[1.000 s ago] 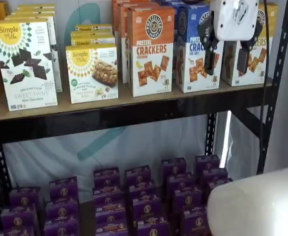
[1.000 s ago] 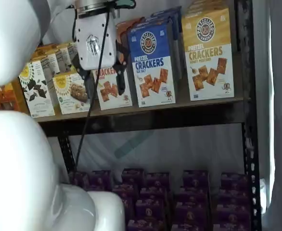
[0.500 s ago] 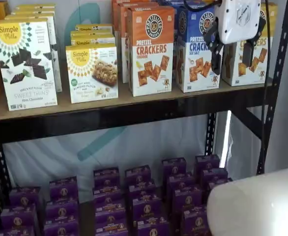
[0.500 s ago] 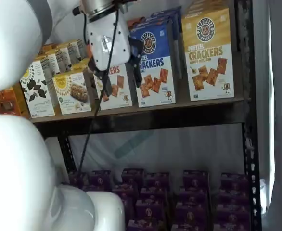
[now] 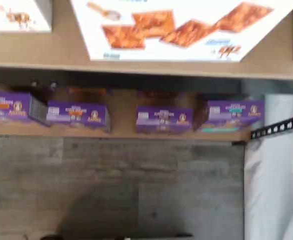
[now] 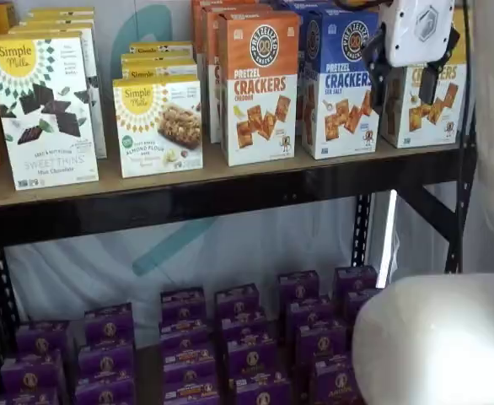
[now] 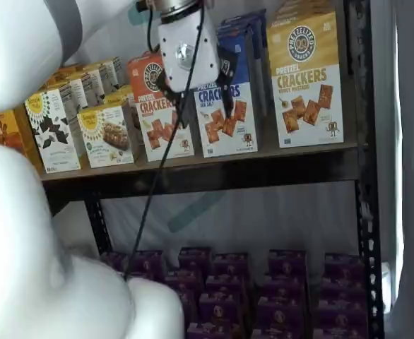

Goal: Retrieve the yellow and white box located on the top shelf, the sixth one from the left

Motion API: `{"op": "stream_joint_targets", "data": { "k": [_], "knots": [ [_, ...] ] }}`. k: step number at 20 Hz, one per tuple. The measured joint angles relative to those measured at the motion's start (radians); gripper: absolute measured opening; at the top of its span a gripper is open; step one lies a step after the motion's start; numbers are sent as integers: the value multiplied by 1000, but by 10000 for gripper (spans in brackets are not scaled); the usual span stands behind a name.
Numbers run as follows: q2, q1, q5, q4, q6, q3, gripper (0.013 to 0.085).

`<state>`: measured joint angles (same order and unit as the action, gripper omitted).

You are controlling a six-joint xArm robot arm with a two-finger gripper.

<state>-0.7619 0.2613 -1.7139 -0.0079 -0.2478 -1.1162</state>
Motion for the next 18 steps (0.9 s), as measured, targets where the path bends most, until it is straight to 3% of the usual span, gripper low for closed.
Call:
{"op": "stream_joint_targets", "data": {
  "k": [5, 9, 18],
  "knots": [
    [58, 115, 90, 31, -106, -29, 850],
    [103, 182, 149, 54, -169, -53, 850],
    [190, 301, 221, 133, -282, -120, 850]
  ]
}}
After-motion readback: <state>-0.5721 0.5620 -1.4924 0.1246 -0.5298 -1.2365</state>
